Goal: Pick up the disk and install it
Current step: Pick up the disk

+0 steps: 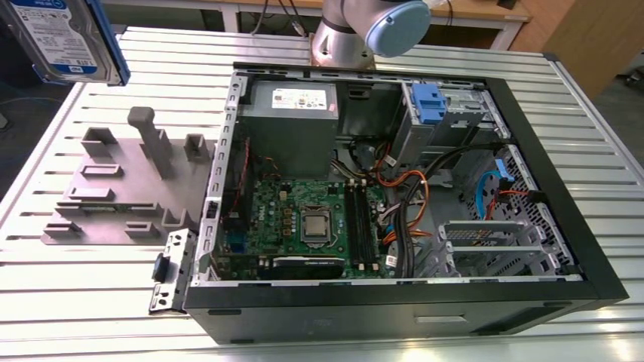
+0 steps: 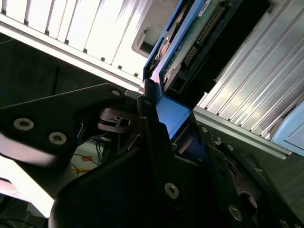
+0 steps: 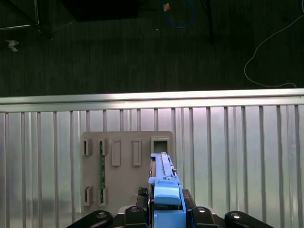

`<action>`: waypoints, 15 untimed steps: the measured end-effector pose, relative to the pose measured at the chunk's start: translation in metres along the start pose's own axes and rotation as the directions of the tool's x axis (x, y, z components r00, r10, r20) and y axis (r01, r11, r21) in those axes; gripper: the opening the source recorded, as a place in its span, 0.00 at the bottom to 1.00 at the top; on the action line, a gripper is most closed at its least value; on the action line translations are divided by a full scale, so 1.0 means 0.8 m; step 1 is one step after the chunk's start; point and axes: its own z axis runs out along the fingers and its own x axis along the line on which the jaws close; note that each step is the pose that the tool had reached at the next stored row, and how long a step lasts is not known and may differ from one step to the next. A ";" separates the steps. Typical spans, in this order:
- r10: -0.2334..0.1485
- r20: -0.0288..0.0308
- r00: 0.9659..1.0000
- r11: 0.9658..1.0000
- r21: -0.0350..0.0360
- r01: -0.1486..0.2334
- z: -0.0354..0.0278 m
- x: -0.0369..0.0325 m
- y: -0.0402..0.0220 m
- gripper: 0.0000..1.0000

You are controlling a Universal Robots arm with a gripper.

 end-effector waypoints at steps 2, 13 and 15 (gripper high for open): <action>0.000 0.000 1.000 1.000 0.000 0.000 0.0000 0.0000 0.0000 0.36; 0.000 0.000 1.000 1.000 0.000 0.000 -0.0046 0.0002 0.0000 0.36; 0.000 0.000 1.000 1.000 0.000 0.000 -0.0064 0.0002 0.0000 0.36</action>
